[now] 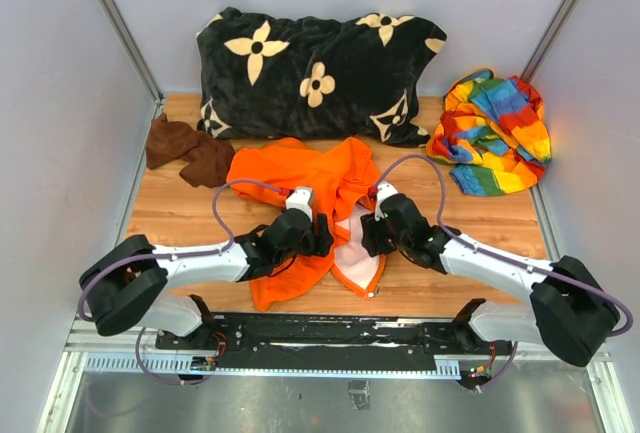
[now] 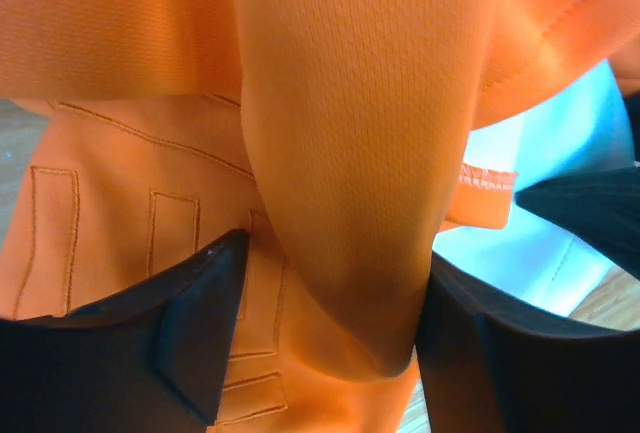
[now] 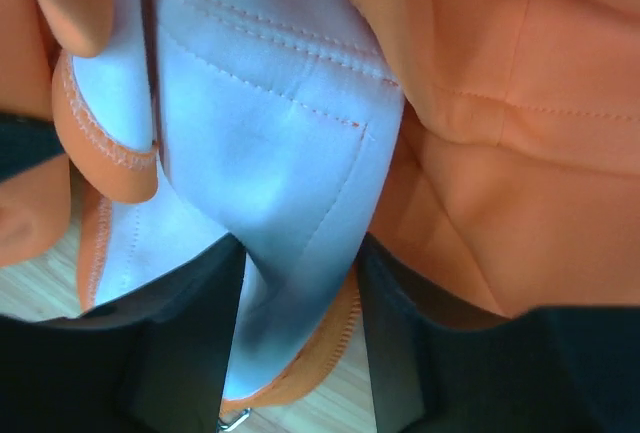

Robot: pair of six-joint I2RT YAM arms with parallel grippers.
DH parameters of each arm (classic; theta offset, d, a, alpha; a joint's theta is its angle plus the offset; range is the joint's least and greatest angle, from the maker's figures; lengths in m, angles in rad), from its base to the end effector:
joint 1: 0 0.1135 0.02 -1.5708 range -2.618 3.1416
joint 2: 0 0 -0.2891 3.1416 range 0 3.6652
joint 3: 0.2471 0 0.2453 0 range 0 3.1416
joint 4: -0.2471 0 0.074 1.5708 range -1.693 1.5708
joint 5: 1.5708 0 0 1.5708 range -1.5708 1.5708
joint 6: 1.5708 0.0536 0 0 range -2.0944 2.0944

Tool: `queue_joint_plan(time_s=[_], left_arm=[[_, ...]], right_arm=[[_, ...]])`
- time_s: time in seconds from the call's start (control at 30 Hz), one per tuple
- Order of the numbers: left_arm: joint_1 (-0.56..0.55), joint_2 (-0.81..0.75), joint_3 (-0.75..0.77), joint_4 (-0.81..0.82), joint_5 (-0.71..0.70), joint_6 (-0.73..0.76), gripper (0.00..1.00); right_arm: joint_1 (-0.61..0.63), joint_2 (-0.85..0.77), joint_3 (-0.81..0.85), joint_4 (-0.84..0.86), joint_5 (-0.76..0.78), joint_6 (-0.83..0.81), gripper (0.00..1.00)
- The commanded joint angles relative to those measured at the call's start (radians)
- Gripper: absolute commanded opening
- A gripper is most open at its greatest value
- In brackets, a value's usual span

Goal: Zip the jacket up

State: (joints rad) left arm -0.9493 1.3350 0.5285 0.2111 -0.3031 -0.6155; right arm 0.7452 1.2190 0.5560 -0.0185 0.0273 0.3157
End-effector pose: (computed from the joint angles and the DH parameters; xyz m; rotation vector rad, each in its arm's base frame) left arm 0.1667 -0.2053 0.1942 0.1886 2.1854 -0.5808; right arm 0.1802 0.1643 0.2054 -0.4772 2.2582 0.5292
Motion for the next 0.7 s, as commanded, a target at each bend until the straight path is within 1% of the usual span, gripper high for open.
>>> queue_joint_plan(time_s=[0.0,0.03,0.07,0.17,0.2,0.27,0.3,0.43,0.5,0.67], left_arm=[[0.038,0.046,0.054,0.045,-0.002,0.047,0.56],[0.055,0.048,0.064,0.031,0.004,0.053,0.48],[0.072,0.045,0.070,0.021,0.008,0.062,0.42],[0.125,0.003,0.083,-0.011,0.031,0.089,0.20],[0.140,-0.016,0.089,-0.024,0.035,0.099,0.13],[0.169,-0.061,0.108,-0.063,0.026,0.118,0.02],[0.184,-0.085,0.120,-0.087,0.021,0.127,0.01],[0.272,-0.177,0.181,-0.185,0.022,0.148,0.00],[0.352,-0.221,0.219,-0.242,0.027,0.158,0.00],[0.496,-0.319,0.331,-0.347,0.003,0.211,0.00]], right_arm=[[-0.014,-0.036,-0.013,0.005,0.063,-0.002,0.39],[-0.015,-0.056,-0.014,-0.012,0.078,-0.008,0.30],[-0.015,-0.079,-0.016,-0.030,0.090,-0.016,0.23],[-0.017,-0.157,-0.016,-0.088,0.134,-0.043,0.05],[-0.017,-0.191,-0.016,-0.107,0.153,-0.052,0.01],[-0.019,-0.241,-0.011,-0.147,0.191,-0.069,0.01],[-0.022,-0.261,-0.005,-0.167,0.210,-0.075,0.01],[-0.048,-0.324,0.038,-0.242,0.278,-0.086,0.01],[-0.072,-0.343,0.065,-0.275,0.295,-0.089,0.01],[-0.141,-0.378,0.127,-0.322,0.319,-0.096,0.01]])
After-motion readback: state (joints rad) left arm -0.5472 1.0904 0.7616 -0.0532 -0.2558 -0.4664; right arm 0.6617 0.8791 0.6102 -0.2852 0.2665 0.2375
